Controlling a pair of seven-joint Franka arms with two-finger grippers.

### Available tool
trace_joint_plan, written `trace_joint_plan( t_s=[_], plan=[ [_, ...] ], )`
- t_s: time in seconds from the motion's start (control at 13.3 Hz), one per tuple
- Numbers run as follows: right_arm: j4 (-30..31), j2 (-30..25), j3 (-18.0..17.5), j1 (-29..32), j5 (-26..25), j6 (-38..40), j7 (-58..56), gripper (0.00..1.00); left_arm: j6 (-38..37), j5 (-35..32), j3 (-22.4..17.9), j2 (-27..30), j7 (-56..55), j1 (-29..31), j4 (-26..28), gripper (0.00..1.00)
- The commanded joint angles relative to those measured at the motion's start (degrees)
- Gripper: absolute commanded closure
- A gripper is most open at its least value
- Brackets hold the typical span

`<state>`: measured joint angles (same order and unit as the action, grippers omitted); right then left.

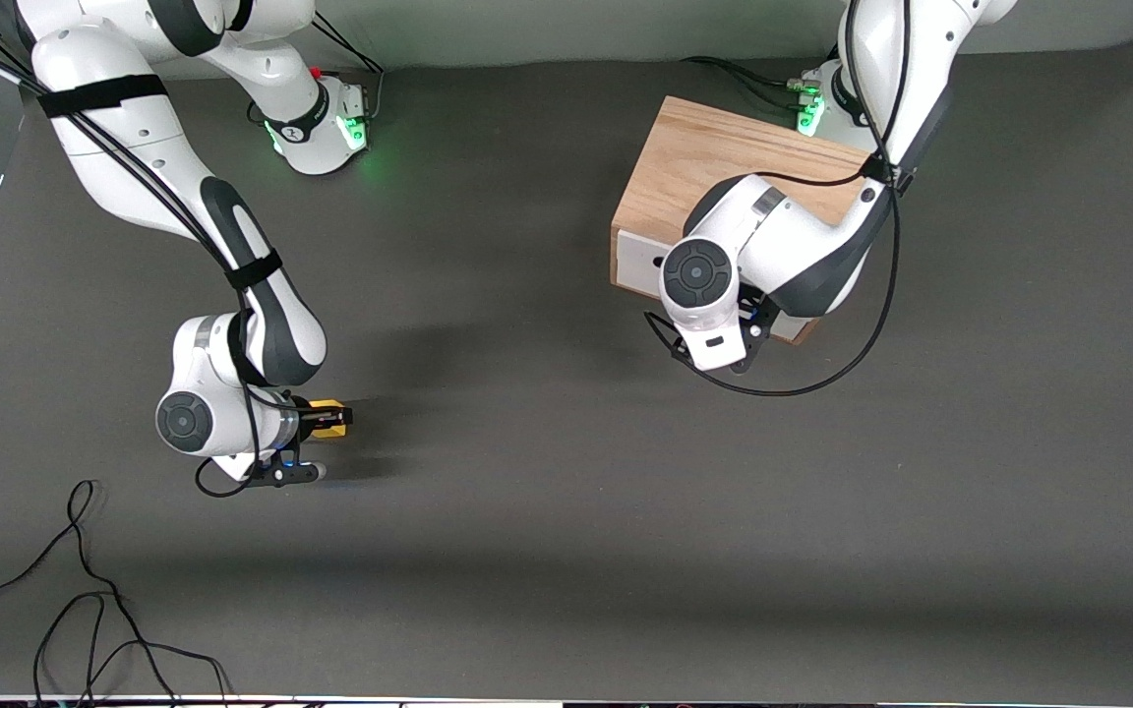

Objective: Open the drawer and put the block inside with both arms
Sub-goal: 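Grasp the cube with the right gripper while the left gripper pulls the drawer open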

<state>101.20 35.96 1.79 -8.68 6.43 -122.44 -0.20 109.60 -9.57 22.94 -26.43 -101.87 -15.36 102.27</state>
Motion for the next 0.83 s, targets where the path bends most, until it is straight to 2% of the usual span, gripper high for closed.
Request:
trace_joint_plan(
  t_s=[0.0, 0.23, 0.53, 0.75],
  plan=[
    [-3.28, -4.65, 0.41, 0.06, 1.04, 5.8, -1.3, 1.0, 2.1, -1.51, 0.0, -2.31, -0.43, -0.03, -3.74, 0.0],
    [-3.99, -11.24, 1.9, 0.42, 1.13, 7.74, -0.59, 1.0, 3.78, -2.21, -0.7, -4.5, -0.43, -0.29, -6.72, 0.0],
    [-4.16, -19.68, 1.99, 0.24, 1.04, 7.83, -0.6, 1.0, 3.87, -2.12, -0.79, -6.96, -0.43, -0.38, -12.09, 0.0],
    [-4.51, -26.45, 2.08, 0.33, 1.04, 12.65, -1.29, 1.0, 6.32, -2.21, -0.79, -8.9, -0.34, -0.46, -14.82, 0.0]
  ],
)
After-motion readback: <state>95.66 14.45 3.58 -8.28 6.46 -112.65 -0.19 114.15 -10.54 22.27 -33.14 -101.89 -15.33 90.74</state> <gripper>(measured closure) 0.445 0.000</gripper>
